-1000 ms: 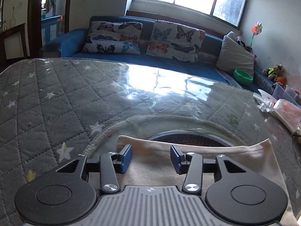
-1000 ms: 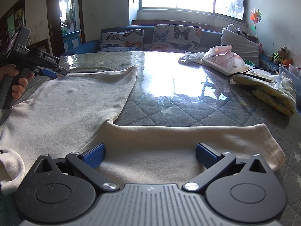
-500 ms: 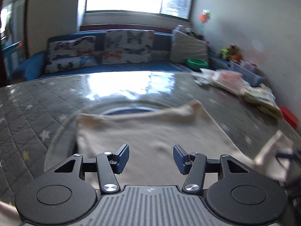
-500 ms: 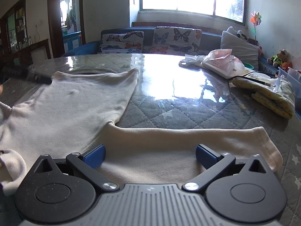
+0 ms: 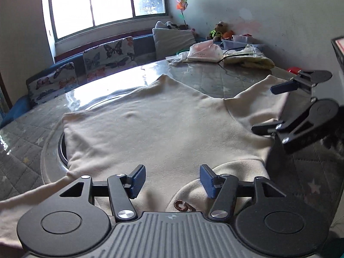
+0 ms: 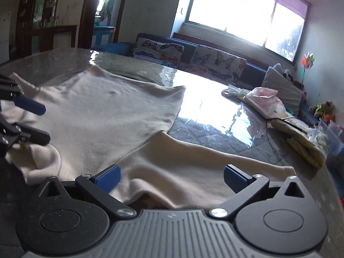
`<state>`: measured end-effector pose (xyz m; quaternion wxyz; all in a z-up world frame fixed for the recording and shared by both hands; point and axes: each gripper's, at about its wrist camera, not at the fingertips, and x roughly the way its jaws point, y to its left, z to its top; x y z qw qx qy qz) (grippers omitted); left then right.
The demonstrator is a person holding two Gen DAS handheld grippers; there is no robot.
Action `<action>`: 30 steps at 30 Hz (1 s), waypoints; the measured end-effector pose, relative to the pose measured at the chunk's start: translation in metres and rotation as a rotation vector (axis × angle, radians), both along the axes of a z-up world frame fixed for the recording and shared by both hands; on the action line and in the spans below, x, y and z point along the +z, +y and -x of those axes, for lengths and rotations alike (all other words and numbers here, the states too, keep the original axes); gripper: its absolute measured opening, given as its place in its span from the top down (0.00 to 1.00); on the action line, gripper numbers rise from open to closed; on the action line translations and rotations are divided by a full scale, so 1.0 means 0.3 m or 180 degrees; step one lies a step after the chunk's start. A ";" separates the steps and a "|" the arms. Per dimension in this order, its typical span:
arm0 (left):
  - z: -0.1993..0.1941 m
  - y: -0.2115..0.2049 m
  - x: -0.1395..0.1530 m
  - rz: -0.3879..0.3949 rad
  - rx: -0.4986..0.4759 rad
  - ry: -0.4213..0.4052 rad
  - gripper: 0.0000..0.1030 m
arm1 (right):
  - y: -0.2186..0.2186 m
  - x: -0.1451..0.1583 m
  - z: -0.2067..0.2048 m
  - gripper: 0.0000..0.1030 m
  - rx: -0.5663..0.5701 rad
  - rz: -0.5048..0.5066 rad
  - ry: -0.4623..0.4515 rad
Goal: Fold clothes
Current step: 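Grasp the garment's other side edge with the right gripper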
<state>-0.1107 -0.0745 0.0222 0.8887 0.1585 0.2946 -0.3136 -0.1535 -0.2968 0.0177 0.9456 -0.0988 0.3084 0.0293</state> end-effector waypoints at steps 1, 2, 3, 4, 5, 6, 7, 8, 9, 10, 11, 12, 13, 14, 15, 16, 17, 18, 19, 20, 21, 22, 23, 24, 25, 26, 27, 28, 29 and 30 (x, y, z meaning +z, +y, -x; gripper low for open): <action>0.000 0.000 0.007 0.0002 0.0005 -0.0011 0.42 | -0.026 0.011 0.002 0.00 -0.0058 -0.0145 0.0030; -0.001 0.000 0.016 0.0030 0.0009 -0.0012 0.42 | -0.054 0.021 0.005 0.00 -0.0130 -0.0286 0.0053; -0.002 -0.001 0.027 0.0063 0.0009 -0.0018 0.42 | -0.086 0.028 0.010 0.00 -0.0238 -0.0401 0.0054; -0.004 -0.003 0.038 0.0093 0.0008 -0.0031 0.42 | -0.118 0.032 0.017 0.00 -0.0360 -0.0461 0.0035; -0.003 -0.010 0.045 0.0119 -0.0002 -0.0040 0.41 | -0.150 0.034 0.025 0.00 -0.0478 -0.0479 0.0004; -0.002 -0.019 0.050 0.0143 -0.0018 -0.0046 0.41 | -0.182 0.035 0.032 0.00 -0.0598 -0.0495 -0.0018; 0.000 -0.028 0.056 0.0168 -0.0033 -0.0052 0.41 | -0.217 0.035 0.037 0.00 -0.0722 -0.0504 -0.0022; 0.002 -0.039 0.058 0.0194 -0.0051 -0.0037 0.41 | -0.251 0.034 0.041 0.01 -0.0845 -0.0513 -0.0025; 0.003 -0.053 0.060 0.0221 -0.0076 -0.0012 0.41 | -0.285 0.033 0.045 0.02 -0.0961 -0.0524 -0.0025; 0.007 -0.067 0.060 0.0245 -0.0110 -0.0002 0.41 | -0.317 0.031 0.046 0.05 -0.1058 -0.0540 -0.0018; 0.010 -0.083 0.061 0.0257 -0.0145 -0.0003 0.41 | -0.349 0.028 0.045 0.10 -0.1158 -0.0562 -0.0009; 0.013 -0.098 0.062 0.0263 -0.0178 -0.0008 0.41 | -0.379 0.025 0.041 0.10 -0.1266 -0.0597 0.0004; 0.014 -0.115 0.063 0.0270 -0.0210 -0.0004 0.41 | -0.410 0.021 0.036 0.11 -0.1374 -0.0632 0.0017; 0.013 -0.130 0.063 0.0279 -0.0242 0.0009 0.41 | -0.441 0.018 0.032 0.14 -0.1481 -0.0667 0.0031; 0.012 -0.144 0.063 0.0282 -0.0263 0.0021 0.41 | -0.470 0.014 0.028 0.17 -0.1582 -0.0709 0.0040; 0.012 -0.158 0.062 0.0280 -0.0278 0.0031 0.41 | -0.497 0.009 0.023 0.22 -0.1667 -0.0768 0.0047; 0.011 -0.170 0.063 0.0284 -0.0295 0.0035 0.41 | -0.522 0.003 0.013 0.26 -0.1746 -0.0835 0.0068; 0.010 -0.181 0.064 0.0292 -0.0312 0.0035 0.41 | -0.546 -0.002 0.003 0.29 -0.1807 -0.0915 0.0087; 0.009 -0.192 0.063 0.0298 -0.0330 0.0041 0.41 | -0.566 -0.008 -0.006 0.33 -0.1857 -0.0986 0.0103; 0.008 -0.202 0.060 0.0294 -0.0346 0.0051 0.41 | -0.578 -0.012 -0.012 0.36 -0.1878 -0.1030 0.0111; 0.008 -0.210 0.057 0.0284 -0.0360 0.0060 0.41 | -0.589 -0.016 -0.019 0.39 -0.1897 -0.1059 0.0109; 0.007 -0.218 0.054 0.0273 -0.0375 0.0070 0.41 | -0.594 -0.020 -0.029 0.43 -0.1904 -0.1048 0.0088; 0.007 -0.227 0.051 0.0261 -0.0392 0.0076 0.40 | -0.594 -0.022 -0.034 0.50 -0.1898 -0.1037 0.0081; 0.007 -0.235 0.048 0.0249 -0.0410 0.0080 0.40 | -0.594 -0.024 -0.039 0.56 -0.1888 -0.1033 0.0073; 0.006 -0.244 0.044 0.0239 -0.0424 0.0086 0.39 | -0.593 -0.025 -0.040 0.68 -0.1870 -0.1047 0.0063; 0.004 -0.253 0.042 0.0234 -0.0439 0.0093 0.39 | -0.594 -0.025 -0.040 0.78 -0.1857 -0.1073 0.0053; 0.002 -0.262 0.039 0.0233 -0.0458 0.0101 0.39 | -0.598 -0.024 -0.037 0.83 -0.1853 -0.1131 0.0043; -0.001 -0.273 0.037 0.0234 -0.0477 0.0110 0.39 | -0.603 -0.022 -0.034 0.87 -0.1849 -0.1189 0.0034; -0.004 -0.283 0.033 0.0234 -0.0499 0.0130 0.39 | -0.608 -0.019 -0.031 0.90 -0.1845 -0.1249 0.0015; -0.008 -0.294 0.030 0.0233 -0.0523 0.0155 0.39 | -0.614 -0.013 -0.025 0.91 -0.1842 -0.1312 -0.0025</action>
